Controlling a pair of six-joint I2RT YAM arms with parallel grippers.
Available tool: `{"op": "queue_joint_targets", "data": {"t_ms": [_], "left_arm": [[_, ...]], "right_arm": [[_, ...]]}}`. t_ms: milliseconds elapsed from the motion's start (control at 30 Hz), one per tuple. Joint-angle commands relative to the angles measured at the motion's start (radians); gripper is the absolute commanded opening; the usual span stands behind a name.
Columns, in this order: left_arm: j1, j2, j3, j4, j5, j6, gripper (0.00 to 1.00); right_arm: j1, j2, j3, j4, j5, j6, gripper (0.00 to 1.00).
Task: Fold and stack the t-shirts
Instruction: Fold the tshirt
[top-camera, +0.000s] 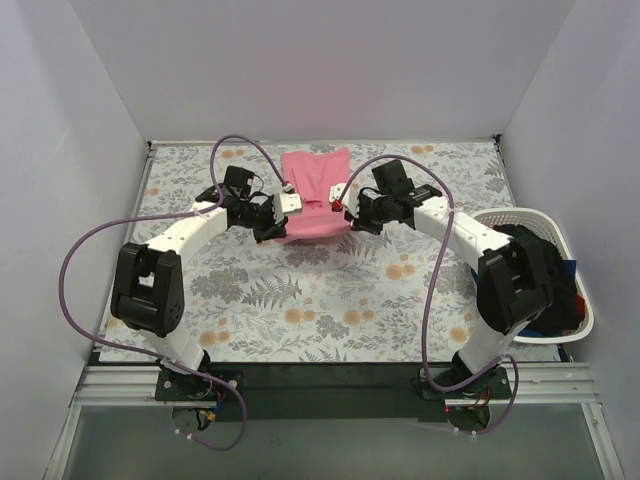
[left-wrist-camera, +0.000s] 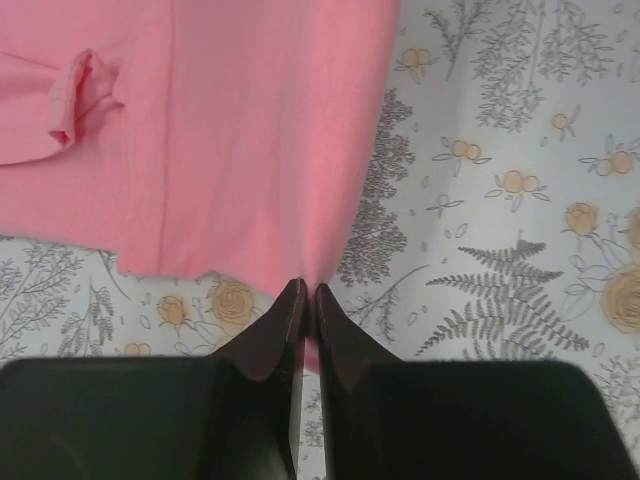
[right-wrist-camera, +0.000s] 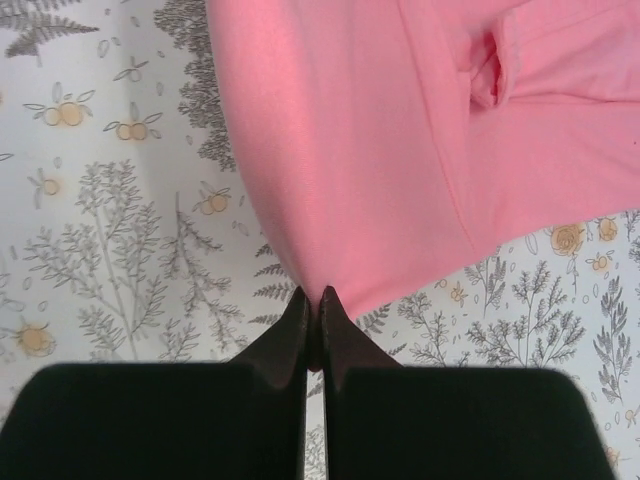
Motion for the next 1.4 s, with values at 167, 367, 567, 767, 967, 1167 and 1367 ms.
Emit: {"op": "queue_joint_targets", "data": {"t_ms": [167, 367, 567, 767, 967, 1167, 1367], "left_arm": [[-0.022, -0.24, -0.059, -0.28, 0.093, 0.017, 0.0], [-0.066, -0.453, -0.132, -0.473, 0.156, -0.014, 0.0], [-0.08, -0.506, -0.074, -0.513, 0.147, -0.123, 0.0], [-0.069, -0.347, 0.042, -0.414, 0.084, -0.163, 0.0], [-0.003, -0.134, 0.164, -0.343, 0.074, -0.123, 0.0], [0.044, 0.038, 0.219, -0.201, 0.063, -0.147, 0.0], [0.046, 0.249, 0.266, -0.069, 0.009, -0.226, 0.0]], "right_arm": [[0.002, -0.207, -0.037, -0.25, -0.1, 0.051, 0.01], [0.056, -0.442, -0.23, -0.373, -0.18, 0.025, 0.01], [0.083, -0.509, -0.206, -0.465, -0.2, 0.033, 0.01], [0.041, -0.348, -0.09, -0.479, -0.192, -0.022, 0.01], [-0.073, -0.147, 0.056, -0.491, -0.217, -0.111, 0.01], [-0.136, 0.097, 0.23, -0.51, -0.234, -0.174, 0.01], [-0.157, 0.336, 0.352, -0.498, -0.226, -0.173, 0.01]]}}
